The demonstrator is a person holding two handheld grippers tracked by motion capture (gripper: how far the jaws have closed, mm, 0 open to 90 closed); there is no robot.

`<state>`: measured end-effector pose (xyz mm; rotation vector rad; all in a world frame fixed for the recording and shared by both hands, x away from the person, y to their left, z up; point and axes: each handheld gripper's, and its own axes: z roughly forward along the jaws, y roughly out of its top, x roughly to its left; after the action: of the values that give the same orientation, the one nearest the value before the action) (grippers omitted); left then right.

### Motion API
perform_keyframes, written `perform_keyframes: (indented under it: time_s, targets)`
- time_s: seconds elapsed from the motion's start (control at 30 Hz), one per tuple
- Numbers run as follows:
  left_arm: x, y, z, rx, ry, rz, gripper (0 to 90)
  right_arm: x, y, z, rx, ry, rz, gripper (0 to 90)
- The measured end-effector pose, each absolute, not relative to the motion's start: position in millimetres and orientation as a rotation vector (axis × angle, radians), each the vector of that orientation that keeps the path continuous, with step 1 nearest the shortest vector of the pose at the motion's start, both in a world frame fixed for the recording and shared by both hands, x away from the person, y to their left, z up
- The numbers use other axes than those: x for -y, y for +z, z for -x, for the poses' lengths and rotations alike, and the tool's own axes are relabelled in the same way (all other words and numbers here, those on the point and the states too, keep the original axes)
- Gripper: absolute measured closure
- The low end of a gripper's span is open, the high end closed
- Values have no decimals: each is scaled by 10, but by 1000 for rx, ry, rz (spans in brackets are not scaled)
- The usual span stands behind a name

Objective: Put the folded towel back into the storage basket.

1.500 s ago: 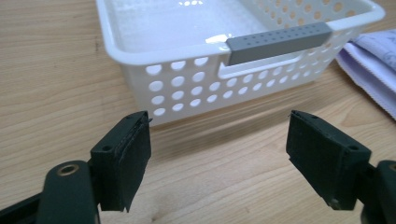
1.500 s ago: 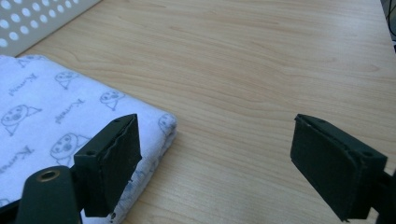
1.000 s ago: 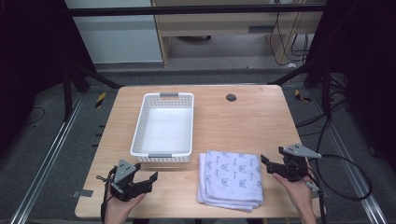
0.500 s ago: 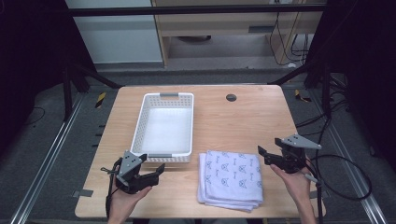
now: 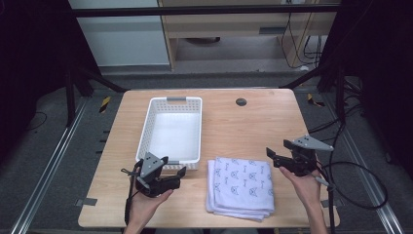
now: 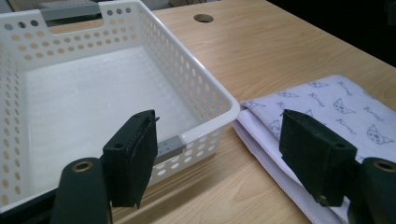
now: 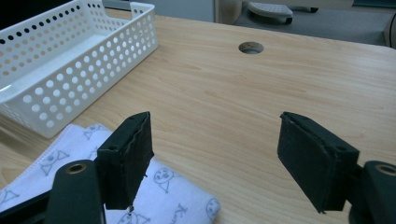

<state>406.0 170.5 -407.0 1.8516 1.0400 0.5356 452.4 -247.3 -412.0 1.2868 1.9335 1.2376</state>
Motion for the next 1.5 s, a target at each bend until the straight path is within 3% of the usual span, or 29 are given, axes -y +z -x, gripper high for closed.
perform_keyframes:
  time_s: [1.5]
  targets:
    - [-968, -4619, -4005, -981, 393, -2052, 267, 2438, -4668, -4568, -2126, 1137, -1325, 304]
